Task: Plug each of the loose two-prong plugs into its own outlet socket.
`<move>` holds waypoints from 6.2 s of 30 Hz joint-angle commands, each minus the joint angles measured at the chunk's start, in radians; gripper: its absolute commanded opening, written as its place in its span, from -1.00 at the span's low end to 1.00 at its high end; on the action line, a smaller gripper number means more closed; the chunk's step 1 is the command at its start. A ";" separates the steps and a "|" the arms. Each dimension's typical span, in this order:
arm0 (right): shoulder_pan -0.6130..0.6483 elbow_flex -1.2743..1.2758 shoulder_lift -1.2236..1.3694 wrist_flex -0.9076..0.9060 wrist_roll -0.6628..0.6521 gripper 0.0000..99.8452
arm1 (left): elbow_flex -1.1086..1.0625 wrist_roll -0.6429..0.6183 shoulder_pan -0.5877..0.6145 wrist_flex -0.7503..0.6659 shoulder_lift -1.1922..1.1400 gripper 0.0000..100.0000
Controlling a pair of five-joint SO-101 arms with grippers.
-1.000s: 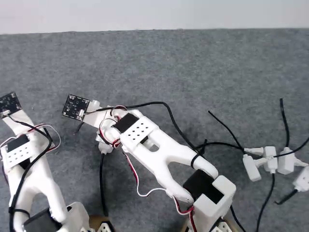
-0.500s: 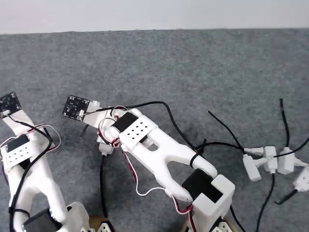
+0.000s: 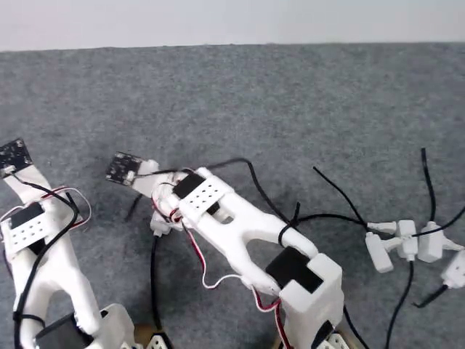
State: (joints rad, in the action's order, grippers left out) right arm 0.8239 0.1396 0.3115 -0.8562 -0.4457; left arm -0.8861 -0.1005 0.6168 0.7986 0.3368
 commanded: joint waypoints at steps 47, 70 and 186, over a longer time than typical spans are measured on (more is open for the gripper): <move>0.050 -0.091 -0.024 -0.041 1.450 -0.44 | 0.056 -0.069 0.057 -0.031 0.002 -0.97; 0.143 -0.249 0.142 -0.002 1.263 -0.64 | 0.062 -0.072 0.091 -0.031 0.003 -0.97; -0.961 1.540 -2.089 -0.437 0.384 -0.98 | -0.797 0.192 -0.361 0.463 1.485 -0.97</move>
State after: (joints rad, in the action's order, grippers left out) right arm -0.1381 1.6663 -1.7783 -1.3042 -0.0545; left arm -1.6947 0.0806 0.2578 1.2589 1.8021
